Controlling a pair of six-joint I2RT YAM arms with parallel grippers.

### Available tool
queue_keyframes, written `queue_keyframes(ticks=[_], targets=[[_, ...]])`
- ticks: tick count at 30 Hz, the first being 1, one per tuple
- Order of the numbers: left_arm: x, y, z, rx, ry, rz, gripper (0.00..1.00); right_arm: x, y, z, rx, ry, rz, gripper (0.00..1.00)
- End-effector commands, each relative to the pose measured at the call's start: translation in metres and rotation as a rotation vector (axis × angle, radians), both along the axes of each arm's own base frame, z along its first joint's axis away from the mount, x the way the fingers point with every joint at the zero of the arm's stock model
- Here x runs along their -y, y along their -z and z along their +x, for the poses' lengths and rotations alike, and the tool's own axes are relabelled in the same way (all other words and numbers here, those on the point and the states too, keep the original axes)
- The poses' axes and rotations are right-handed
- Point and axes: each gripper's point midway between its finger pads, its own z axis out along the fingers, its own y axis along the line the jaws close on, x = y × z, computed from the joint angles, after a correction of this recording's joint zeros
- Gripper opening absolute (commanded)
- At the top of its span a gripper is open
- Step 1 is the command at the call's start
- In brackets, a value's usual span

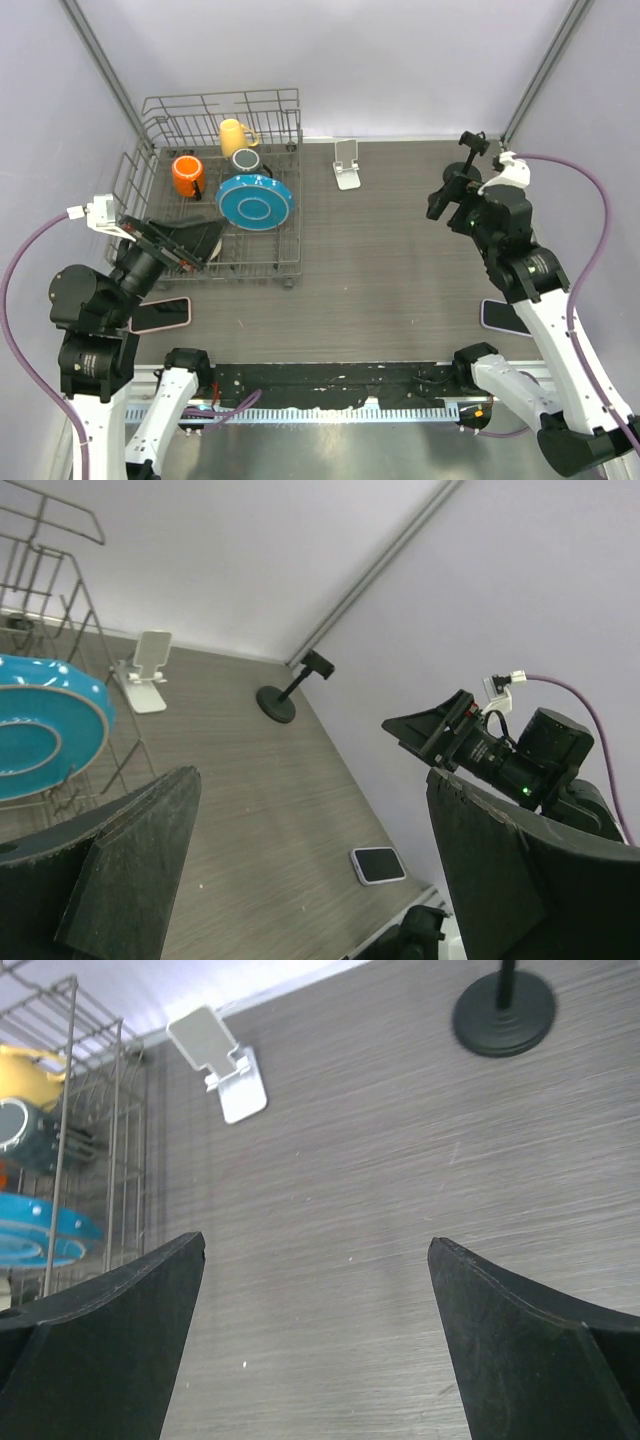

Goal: Place the phone on the phone stand

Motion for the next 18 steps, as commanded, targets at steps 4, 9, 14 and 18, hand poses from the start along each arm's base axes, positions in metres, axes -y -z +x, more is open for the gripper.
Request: queue_keyframes(ticks=[4,9,14,18], targets=[[0.023,-0.018,0.004,0.035,0.165,-0.156,1.0,0.044,-0.023,-0.032,0.063,0.175,-0.059,0.99],[0.035,0.019,0.025,-0.071,0.238,-0.216,1.0,0.052,0.009,-0.06,-0.015,0.162,-0.101,0.99],[0.038,0.031,0.044,-0.116,0.238,-0.199,1.0,0.039,0.03,-0.053,-0.077,0.101,-0.103,0.99],[0.041,0.039,0.051,-0.138,0.233,-0.195,1.0,0.011,0.038,-0.022,-0.071,0.003,-0.06,0.99]])
